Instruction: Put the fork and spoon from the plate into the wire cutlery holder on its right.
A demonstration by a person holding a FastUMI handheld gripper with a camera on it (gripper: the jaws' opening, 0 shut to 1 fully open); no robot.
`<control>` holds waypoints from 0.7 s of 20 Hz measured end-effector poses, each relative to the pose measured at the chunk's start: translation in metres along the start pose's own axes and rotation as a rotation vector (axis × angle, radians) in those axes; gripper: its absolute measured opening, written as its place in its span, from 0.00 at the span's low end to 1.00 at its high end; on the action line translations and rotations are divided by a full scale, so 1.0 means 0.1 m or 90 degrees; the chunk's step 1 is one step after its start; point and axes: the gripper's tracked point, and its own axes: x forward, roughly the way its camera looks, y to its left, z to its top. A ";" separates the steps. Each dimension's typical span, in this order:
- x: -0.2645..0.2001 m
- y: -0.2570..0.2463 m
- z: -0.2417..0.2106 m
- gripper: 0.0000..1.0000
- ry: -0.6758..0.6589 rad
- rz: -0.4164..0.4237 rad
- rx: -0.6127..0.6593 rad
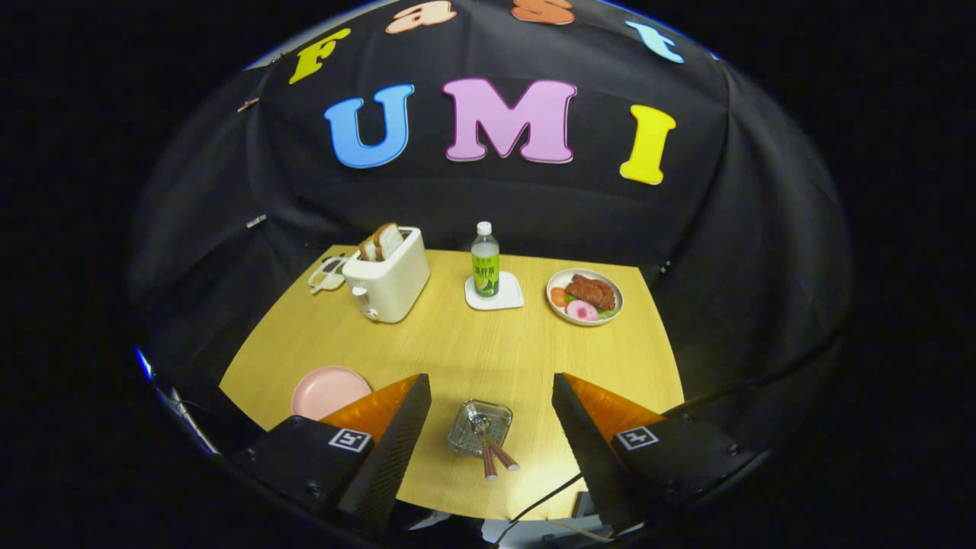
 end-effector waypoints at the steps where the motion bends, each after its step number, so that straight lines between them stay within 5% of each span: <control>1: -0.04 -0.04 0.05 1.00 -0.028 -0.002 -0.001; 8: -0.44 -0.19 0.20 0.99 -0.163 0.038 0.001; 14: -0.43 -0.16 0.15 0.99 -0.199 0.067 0.001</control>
